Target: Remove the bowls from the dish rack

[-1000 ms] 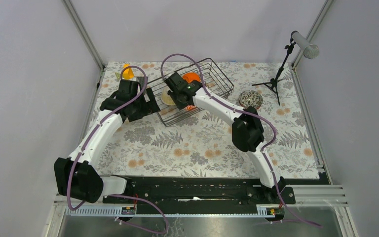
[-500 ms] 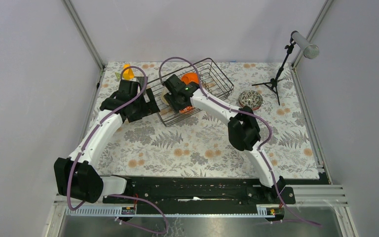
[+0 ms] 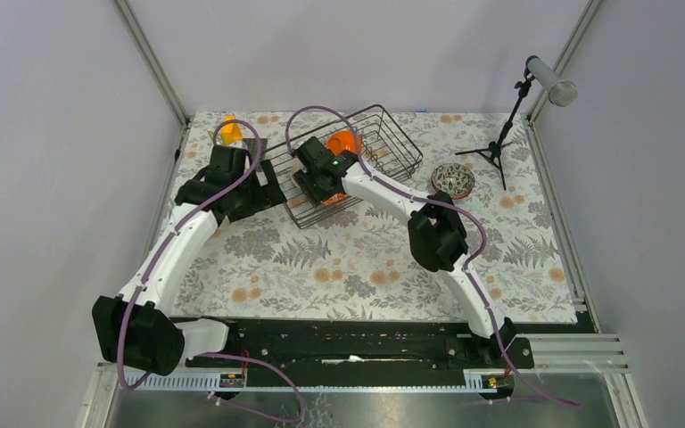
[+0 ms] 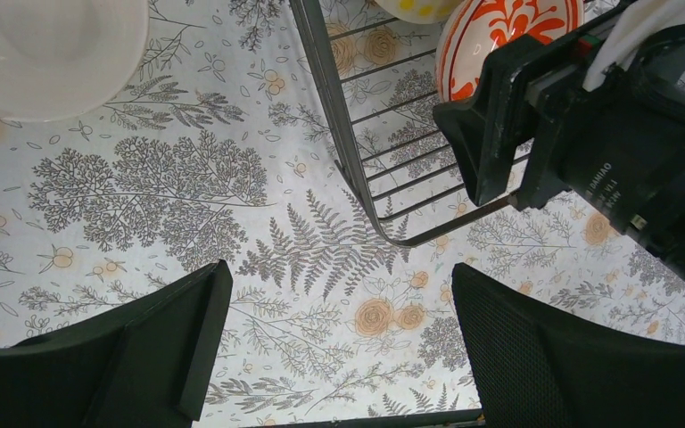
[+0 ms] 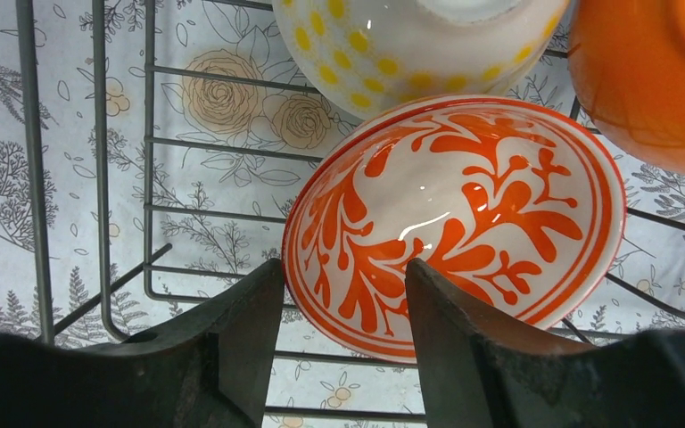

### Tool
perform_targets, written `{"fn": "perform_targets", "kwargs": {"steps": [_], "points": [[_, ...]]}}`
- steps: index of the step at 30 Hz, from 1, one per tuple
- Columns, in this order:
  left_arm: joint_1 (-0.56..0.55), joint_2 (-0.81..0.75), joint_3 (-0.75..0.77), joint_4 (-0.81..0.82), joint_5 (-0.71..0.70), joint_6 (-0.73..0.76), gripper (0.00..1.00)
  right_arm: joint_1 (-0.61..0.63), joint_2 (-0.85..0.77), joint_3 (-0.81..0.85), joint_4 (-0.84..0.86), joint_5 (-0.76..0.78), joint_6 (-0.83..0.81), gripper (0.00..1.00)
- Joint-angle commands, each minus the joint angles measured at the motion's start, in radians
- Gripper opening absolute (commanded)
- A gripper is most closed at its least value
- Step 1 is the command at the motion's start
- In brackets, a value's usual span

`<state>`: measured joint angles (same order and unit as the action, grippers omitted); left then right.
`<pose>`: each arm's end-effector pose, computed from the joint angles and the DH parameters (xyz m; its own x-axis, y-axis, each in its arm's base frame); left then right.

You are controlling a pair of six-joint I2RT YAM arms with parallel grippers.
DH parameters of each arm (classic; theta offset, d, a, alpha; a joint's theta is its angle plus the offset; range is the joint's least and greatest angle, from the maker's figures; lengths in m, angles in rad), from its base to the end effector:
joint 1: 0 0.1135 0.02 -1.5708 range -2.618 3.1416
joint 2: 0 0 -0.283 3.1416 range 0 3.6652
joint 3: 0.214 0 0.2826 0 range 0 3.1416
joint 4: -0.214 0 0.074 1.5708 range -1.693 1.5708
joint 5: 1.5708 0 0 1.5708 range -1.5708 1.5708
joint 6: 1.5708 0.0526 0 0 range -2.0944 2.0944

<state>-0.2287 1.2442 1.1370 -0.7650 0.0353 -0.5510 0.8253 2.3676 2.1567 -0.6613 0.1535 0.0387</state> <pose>0.2836 -0.0679 0.3147 -0.7656 -0.3590 -0.5338 -0.1786 0.9158 -0.3597 0.4034 0.4251 0.2157 -0.5446 -0.5335 -0.6472 -0.6388 0.7638 -0.0921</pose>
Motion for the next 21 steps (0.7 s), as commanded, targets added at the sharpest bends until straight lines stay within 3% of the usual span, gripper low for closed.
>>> {"fn": "perform_targets", "kwargs": {"steps": [1,5,10,15,18,21], "points": [[-0.004,-0.04,0.017,0.005,-0.025,-0.007,0.99,0.003,0.023,0.009,0.042,-0.003,-0.011,0.6],[-0.004,-0.048,0.015,-0.005,-0.031,-0.01,0.99,0.003,0.035,0.013,0.055,0.04,-0.034,0.54],[-0.004,-0.052,0.003,-0.006,-0.032,-0.016,0.99,0.002,0.053,0.034,0.058,0.06,-0.081,0.4],[-0.004,-0.046,0.009,-0.006,-0.032,-0.011,0.99,0.004,0.035,0.053,0.061,0.054,-0.079,0.07],[-0.004,-0.045,0.015,-0.006,-0.064,-0.006,0.99,0.005,-0.014,0.061,0.064,0.05,-0.069,0.0],[-0.004,-0.035,0.023,-0.006,-0.067,-0.006,0.99,0.005,-0.071,0.061,0.071,0.042,-0.053,0.0]]}}
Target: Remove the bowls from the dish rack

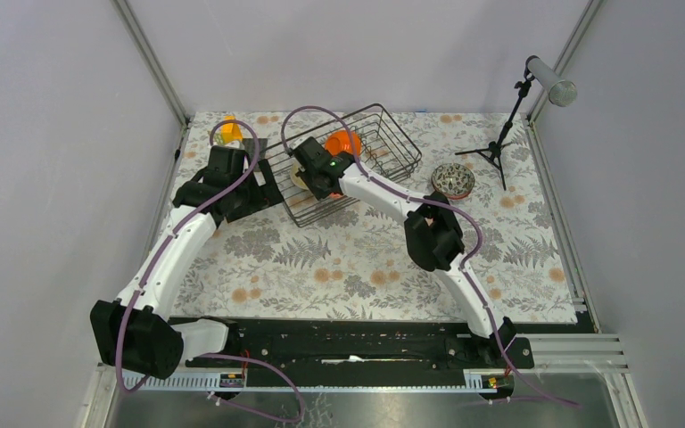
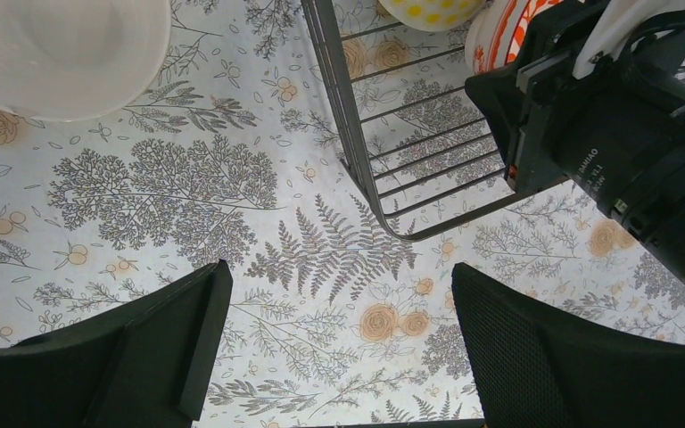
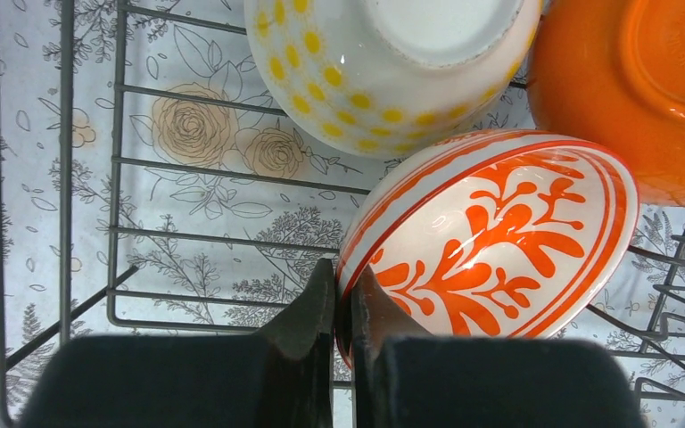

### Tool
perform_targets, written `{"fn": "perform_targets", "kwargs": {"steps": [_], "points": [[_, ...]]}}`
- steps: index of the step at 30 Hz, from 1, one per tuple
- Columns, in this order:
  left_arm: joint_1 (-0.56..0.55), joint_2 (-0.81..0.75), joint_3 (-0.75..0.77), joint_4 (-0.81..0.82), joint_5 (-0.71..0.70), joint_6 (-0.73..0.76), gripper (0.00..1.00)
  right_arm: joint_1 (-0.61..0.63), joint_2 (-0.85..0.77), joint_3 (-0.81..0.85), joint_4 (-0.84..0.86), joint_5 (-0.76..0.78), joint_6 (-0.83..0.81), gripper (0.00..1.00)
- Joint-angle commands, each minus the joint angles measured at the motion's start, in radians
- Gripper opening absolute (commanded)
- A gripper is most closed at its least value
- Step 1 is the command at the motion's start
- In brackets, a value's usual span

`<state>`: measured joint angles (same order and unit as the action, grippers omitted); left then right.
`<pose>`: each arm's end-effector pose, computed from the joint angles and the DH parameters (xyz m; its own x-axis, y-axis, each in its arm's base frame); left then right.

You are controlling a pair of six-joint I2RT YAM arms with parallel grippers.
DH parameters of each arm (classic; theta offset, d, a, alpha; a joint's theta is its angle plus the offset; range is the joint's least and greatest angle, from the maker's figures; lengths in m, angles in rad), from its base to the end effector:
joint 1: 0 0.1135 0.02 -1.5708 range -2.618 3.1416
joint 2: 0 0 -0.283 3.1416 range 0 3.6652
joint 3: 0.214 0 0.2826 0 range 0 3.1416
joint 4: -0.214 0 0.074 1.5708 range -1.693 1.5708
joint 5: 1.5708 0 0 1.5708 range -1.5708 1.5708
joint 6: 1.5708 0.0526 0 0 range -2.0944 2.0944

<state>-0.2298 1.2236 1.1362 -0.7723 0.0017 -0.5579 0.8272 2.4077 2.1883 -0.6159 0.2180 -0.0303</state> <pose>0.2791 -0.0654 0.3194 -0.7470 -0.3689 -0.5530 -0.1964 0.9172 -0.3466 0.4124 0.4316 0.2086 -0.4829 -0.5688 -0.6658 -0.6353 0.7508 -0.1806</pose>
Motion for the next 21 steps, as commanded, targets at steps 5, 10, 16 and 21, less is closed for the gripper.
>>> {"fn": "perform_targets", "kwargs": {"steps": [5,10,16,21], "points": [[-0.003,0.01,0.041,0.006,-0.024,0.002,0.99,0.002,-0.195,0.02,0.049,-0.041,0.024,0.0],[-0.003,0.021,0.041,0.038,-0.008,-0.001,0.99,0.002,-0.258,0.03,0.053,-0.012,0.007,0.0],[-0.003,0.043,0.048,0.053,-0.006,0.001,0.99,0.002,-0.372,-0.043,0.027,0.029,0.001,0.0],[-0.003,0.054,0.033,0.093,-0.006,-0.002,0.99,0.001,-0.526,-0.222,-0.015,0.081,0.019,0.0]]}}
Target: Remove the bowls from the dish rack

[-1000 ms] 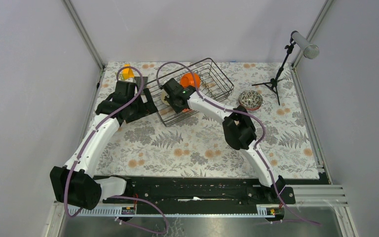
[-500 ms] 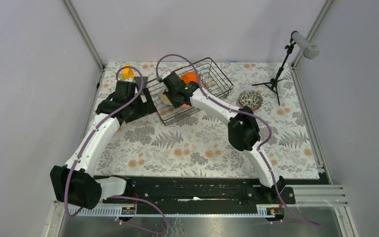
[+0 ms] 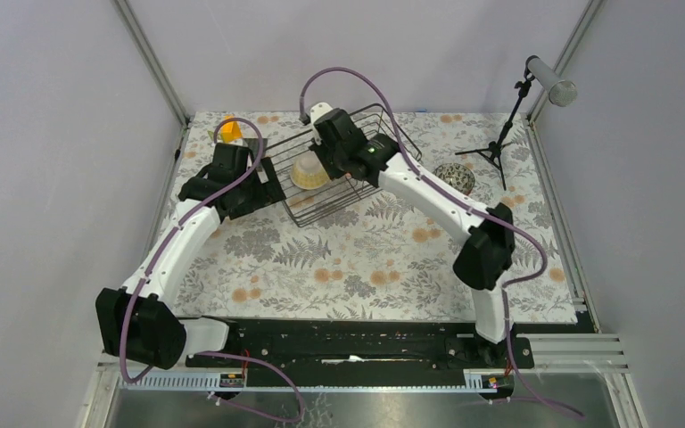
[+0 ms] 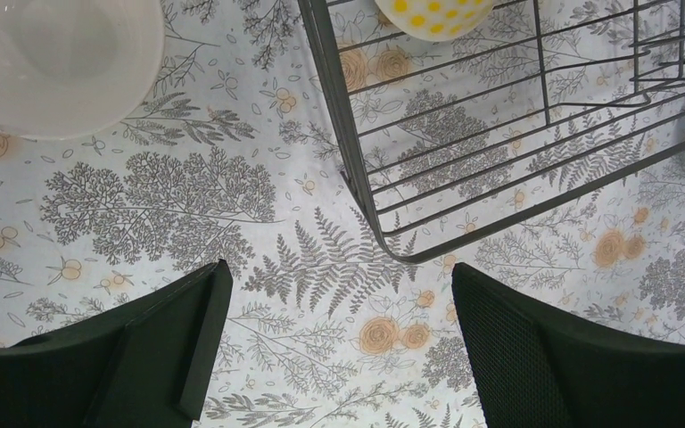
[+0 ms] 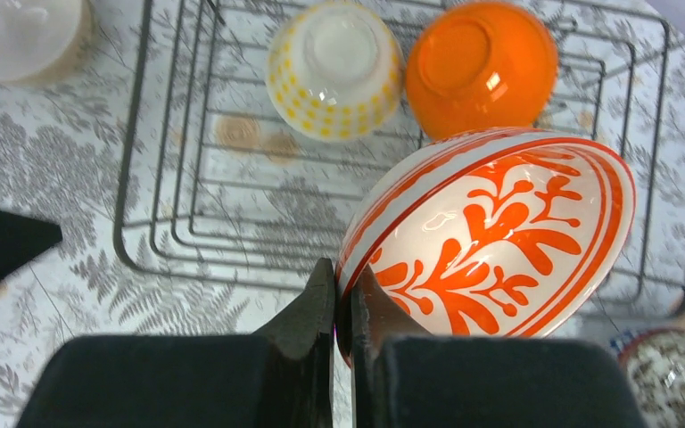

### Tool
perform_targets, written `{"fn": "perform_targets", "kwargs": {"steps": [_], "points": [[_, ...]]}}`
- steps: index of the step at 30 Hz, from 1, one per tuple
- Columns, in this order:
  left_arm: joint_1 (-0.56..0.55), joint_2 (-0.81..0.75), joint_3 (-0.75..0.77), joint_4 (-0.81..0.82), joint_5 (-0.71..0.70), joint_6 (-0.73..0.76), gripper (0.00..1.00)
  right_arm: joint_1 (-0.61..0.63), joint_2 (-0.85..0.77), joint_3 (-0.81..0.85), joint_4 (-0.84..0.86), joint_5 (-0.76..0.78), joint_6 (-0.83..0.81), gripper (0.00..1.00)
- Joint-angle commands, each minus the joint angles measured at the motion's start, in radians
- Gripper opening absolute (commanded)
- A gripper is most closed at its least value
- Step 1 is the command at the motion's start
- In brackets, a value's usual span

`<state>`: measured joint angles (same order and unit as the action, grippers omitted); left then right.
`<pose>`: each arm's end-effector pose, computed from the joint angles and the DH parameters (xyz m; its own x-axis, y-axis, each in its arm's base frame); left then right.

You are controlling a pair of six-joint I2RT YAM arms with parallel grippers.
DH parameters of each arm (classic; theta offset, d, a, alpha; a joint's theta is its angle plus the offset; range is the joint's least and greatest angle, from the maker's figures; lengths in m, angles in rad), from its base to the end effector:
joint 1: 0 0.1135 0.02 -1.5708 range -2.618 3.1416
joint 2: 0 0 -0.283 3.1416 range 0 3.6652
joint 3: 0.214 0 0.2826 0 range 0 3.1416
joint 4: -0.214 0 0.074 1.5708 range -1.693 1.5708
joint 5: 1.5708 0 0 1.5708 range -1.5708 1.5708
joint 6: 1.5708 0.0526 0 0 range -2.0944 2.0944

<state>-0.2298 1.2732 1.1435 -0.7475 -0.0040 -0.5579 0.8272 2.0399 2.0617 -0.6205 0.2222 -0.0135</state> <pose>0.2917 -0.0680 0.3105 -0.7545 -0.3672 -0.5440 -0.2052 0.9193 -0.3358 0.3648 0.3795 0.3613 -0.3734 -0.4255 -0.8243 -0.5998 0.7886 -0.1353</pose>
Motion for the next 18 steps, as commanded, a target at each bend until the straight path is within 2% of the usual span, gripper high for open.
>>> {"fn": "perform_targets", "kwargs": {"steps": [1,10,18], "points": [[-0.003,0.01,0.026,0.076,-0.001,-0.002,0.99,0.001,-0.187,-0.131,-0.019,0.084,0.007,0.0],[-0.003,0.106,0.024,0.127,-0.061,-0.019,0.99,0.002,-0.404,-0.466,-0.105,0.196,0.158,0.0],[-0.003,0.177,0.02,0.191,-0.044,-0.03,0.99,-0.057,-0.431,-0.679,-0.116,0.191,0.279,0.0]]}}
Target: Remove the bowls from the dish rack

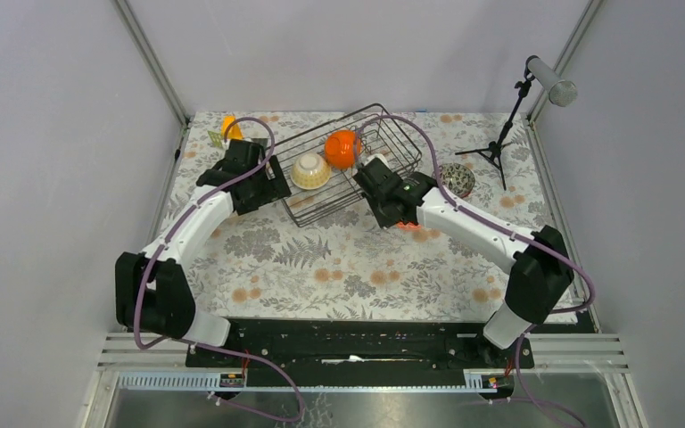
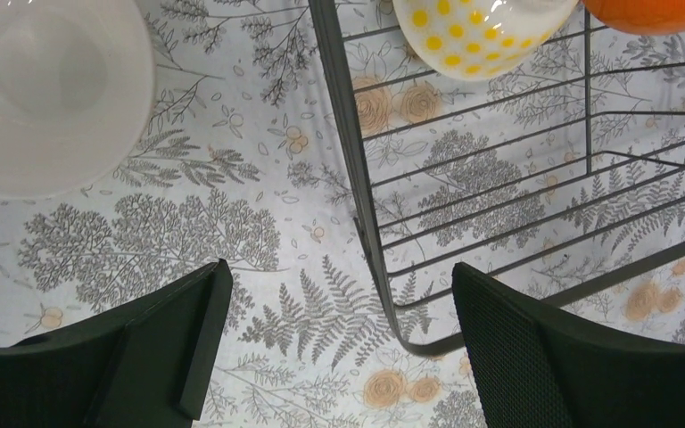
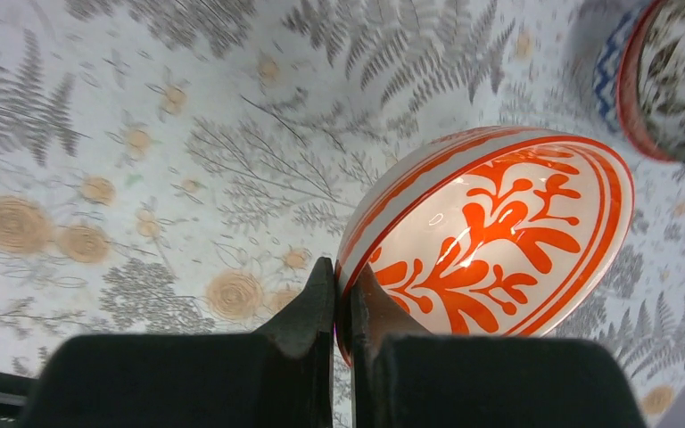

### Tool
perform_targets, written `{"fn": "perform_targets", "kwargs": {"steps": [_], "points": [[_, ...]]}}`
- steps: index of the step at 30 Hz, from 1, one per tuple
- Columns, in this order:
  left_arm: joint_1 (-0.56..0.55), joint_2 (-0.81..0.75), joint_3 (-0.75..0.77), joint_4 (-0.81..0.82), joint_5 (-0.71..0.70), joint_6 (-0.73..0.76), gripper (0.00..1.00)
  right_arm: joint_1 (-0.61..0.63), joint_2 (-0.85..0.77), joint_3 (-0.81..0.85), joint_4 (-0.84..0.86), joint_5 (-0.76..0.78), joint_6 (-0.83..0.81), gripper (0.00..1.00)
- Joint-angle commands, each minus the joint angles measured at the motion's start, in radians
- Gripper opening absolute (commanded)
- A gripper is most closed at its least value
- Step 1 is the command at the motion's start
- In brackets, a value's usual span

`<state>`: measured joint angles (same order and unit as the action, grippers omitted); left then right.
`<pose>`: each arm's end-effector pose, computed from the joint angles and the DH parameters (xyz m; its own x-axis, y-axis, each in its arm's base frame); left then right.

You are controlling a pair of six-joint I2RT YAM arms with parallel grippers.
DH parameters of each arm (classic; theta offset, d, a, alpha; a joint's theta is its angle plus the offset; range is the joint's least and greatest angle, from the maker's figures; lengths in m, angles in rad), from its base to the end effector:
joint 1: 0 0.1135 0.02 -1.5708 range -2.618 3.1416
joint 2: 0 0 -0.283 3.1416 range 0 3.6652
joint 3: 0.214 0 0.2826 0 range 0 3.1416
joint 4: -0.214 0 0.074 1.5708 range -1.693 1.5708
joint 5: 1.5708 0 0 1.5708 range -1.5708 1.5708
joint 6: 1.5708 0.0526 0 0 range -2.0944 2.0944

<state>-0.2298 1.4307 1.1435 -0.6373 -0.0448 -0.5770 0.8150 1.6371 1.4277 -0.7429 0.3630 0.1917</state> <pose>0.3302 -0.0748 0.2720 -0.7613 -0.3816 -0.5242 -0.2553 0.9196 -0.2986 0.2830 0.2730 0.2968 -0.6513 -0.4313 -0.6243 -0.4227 0.8895 -0.1735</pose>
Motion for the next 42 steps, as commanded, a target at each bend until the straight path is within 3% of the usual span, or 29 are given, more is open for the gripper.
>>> {"fn": "perform_targets", "kwargs": {"steps": [1,12,24,38,42], "points": [[-0.003,0.029,0.021,0.088,0.002,-0.017,0.99,-0.072,-0.012,-0.056,0.007,0.033,0.076,0.0],[-0.003,0.132,0.105,0.114,0.012,-0.021,0.99,-0.18,0.144,-0.086,0.04,0.002,-0.014,0.0],[-0.003,0.134,0.195,0.124,-0.025,-0.01,0.99,-0.184,0.26,-0.05,0.076,-0.072,-0.01,0.11],[-0.004,0.149,0.218,0.194,0.013,-0.043,0.99,-0.185,0.143,-0.021,0.077,-0.114,-0.027,0.53],[-0.006,0.146,0.22,0.203,0.013,-0.053,0.99,-0.185,0.105,0.0,0.068,-0.125,-0.04,0.76]]}}
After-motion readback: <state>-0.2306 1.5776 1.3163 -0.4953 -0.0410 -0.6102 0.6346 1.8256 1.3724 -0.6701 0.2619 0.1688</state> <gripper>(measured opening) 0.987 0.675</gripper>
